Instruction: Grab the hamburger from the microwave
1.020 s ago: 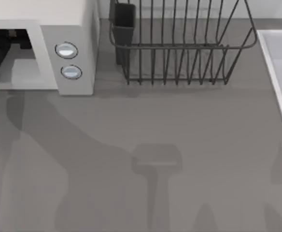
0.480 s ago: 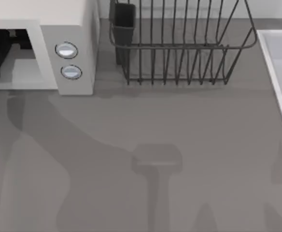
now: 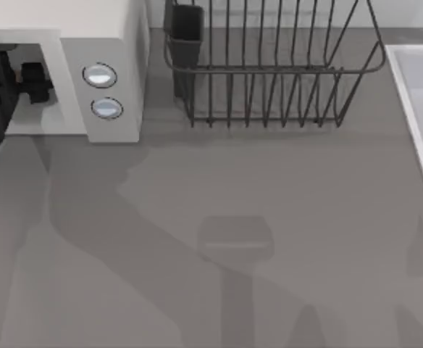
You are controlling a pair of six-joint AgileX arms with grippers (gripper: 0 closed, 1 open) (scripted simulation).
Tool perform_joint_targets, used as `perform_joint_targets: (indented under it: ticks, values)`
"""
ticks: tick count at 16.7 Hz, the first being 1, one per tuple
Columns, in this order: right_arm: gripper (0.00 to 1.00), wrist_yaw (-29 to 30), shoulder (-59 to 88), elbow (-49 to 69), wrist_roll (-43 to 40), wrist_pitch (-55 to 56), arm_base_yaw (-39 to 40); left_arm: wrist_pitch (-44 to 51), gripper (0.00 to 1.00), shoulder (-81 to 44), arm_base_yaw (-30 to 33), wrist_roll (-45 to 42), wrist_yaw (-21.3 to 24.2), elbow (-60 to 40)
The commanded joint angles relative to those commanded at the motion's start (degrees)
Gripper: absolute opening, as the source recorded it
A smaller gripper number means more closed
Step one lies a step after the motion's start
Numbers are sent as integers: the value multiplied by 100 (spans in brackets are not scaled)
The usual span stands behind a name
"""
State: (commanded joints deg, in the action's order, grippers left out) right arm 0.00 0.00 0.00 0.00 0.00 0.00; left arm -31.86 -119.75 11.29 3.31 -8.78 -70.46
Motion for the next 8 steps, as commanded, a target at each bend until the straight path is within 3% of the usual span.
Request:
perform_joint_targets:
  ticks: [8]
  values:
    - [100,0,0,0,0,0,0,926,0,3287,1774,624,-1677,2738]
